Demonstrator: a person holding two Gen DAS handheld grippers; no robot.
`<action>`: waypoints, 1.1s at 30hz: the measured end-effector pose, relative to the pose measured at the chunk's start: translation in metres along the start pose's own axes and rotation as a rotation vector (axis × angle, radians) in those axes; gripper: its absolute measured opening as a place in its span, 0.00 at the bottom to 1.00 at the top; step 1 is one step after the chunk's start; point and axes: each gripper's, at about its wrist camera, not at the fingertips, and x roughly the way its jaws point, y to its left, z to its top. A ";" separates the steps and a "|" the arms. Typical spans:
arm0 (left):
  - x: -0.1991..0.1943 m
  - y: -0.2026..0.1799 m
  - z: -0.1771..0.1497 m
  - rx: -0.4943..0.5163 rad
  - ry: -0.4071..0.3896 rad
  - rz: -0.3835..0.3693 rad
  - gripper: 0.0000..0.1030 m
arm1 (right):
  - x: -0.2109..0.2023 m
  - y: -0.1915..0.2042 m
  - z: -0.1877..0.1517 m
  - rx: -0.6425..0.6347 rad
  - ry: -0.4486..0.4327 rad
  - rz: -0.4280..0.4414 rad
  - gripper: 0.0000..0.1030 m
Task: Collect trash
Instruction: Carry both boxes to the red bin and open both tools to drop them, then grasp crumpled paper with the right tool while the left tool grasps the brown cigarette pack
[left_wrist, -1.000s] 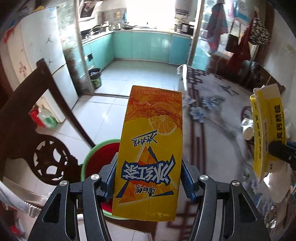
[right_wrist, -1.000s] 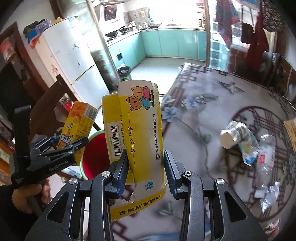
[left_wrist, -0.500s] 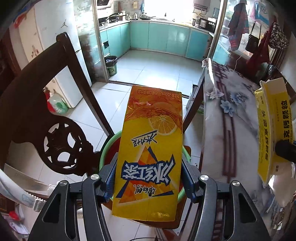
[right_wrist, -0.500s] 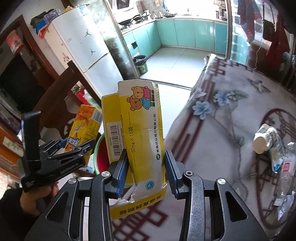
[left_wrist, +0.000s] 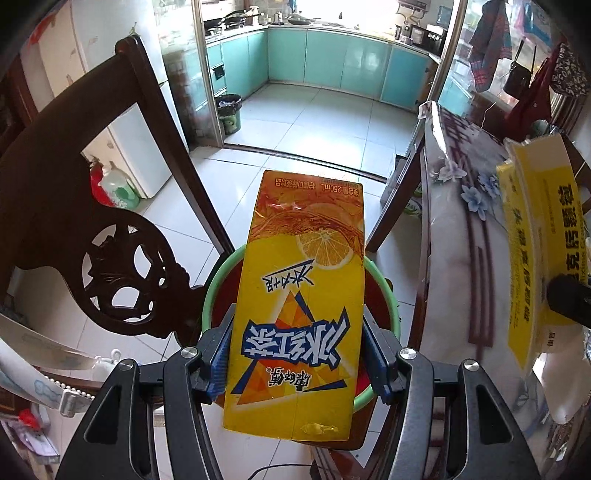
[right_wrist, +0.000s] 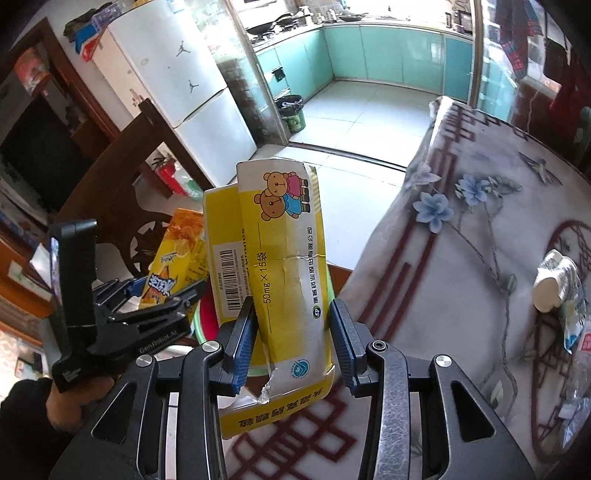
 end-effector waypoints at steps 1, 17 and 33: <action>0.001 0.000 0.000 -0.001 0.003 0.004 0.58 | 0.002 0.002 0.001 -0.002 -0.003 0.009 0.38; -0.021 -0.047 -0.004 0.082 -0.035 -0.097 0.63 | -0.060 -0.052 -0.038 0.137 -0.051 -0.027 0.79; -0.079 -0.293 -0.079 0.517 0.066 -0.519 0.63 | -0.216 -0.269 -0.213 0.594 -0.020 -0.532 0.83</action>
